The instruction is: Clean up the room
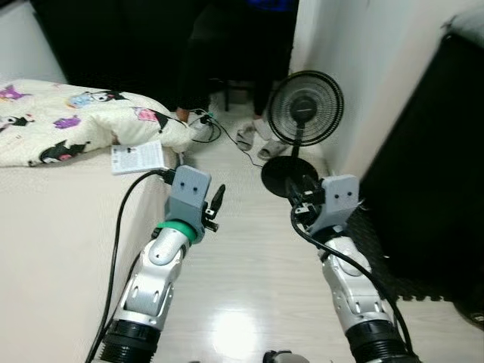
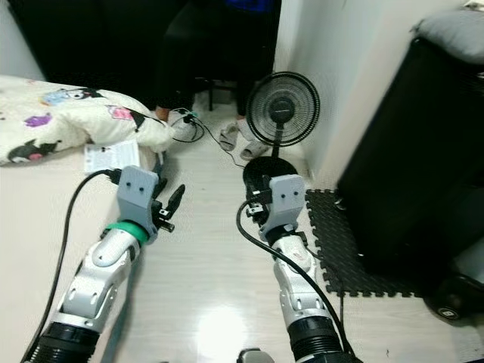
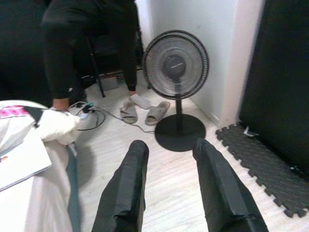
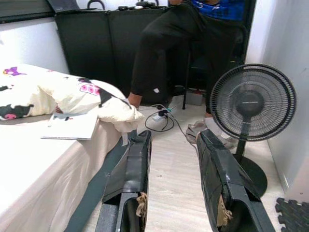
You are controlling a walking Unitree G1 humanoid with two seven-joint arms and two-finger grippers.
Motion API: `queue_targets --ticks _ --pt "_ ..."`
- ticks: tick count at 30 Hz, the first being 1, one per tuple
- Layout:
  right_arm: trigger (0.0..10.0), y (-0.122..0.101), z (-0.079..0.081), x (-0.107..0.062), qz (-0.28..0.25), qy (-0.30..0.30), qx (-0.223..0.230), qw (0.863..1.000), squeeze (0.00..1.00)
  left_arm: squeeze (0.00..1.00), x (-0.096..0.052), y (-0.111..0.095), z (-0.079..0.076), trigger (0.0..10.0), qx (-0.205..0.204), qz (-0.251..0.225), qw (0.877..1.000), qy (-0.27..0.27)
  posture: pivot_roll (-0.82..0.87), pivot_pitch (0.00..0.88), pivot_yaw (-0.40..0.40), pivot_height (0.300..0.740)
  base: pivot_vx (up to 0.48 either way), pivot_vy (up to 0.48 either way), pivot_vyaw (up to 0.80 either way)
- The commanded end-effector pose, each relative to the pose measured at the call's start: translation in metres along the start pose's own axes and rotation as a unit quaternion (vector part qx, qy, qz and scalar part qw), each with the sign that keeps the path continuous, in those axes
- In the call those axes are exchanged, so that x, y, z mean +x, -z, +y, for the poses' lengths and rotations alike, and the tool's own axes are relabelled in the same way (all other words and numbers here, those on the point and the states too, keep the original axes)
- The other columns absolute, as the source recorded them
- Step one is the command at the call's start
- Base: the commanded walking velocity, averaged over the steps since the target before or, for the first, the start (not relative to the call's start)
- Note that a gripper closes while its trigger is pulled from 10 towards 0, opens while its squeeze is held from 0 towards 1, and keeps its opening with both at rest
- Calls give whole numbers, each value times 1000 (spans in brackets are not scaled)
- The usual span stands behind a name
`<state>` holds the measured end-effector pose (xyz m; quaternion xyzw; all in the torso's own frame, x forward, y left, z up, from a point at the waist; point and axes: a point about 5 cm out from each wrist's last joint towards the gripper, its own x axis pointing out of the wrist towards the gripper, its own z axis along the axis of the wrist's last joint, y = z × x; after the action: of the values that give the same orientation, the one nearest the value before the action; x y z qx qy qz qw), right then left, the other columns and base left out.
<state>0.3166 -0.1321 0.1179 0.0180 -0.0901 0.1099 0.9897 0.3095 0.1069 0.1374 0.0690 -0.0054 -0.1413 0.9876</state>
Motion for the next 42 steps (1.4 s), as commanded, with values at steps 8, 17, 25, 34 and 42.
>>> queue_targets --ticks 8,17,25,34,42 --pt "10000 4 0 -1 7 1 0 1000 0 0 -2 4 -2 10000 0 11 1000 10 -102 0 59 740 0 0 0" --pt "10000 5 -1 -2 9 1 0 1000 0 0 -1 3 -1 10000 0 10 1000 7 -103 0 59 740 0 0 0" --pt "10000 5 -2 -2 10 2 -2 1000 0 0 -2 4 -1 10000 1 9 1000 5 -103 0 59 740 0 0 0" --pt "10000 6 -2 -2 11 3 0 1000 0 0 -2 4 -1 10000 -1 9 1000 4 -105 0 58 740 0 0 0" --pt "10000 7 -3 -4 13 5 1 1000 0 0 -2 4 -2 10000 -1 10 1000 3 -106 5 59 740 0 0 0"
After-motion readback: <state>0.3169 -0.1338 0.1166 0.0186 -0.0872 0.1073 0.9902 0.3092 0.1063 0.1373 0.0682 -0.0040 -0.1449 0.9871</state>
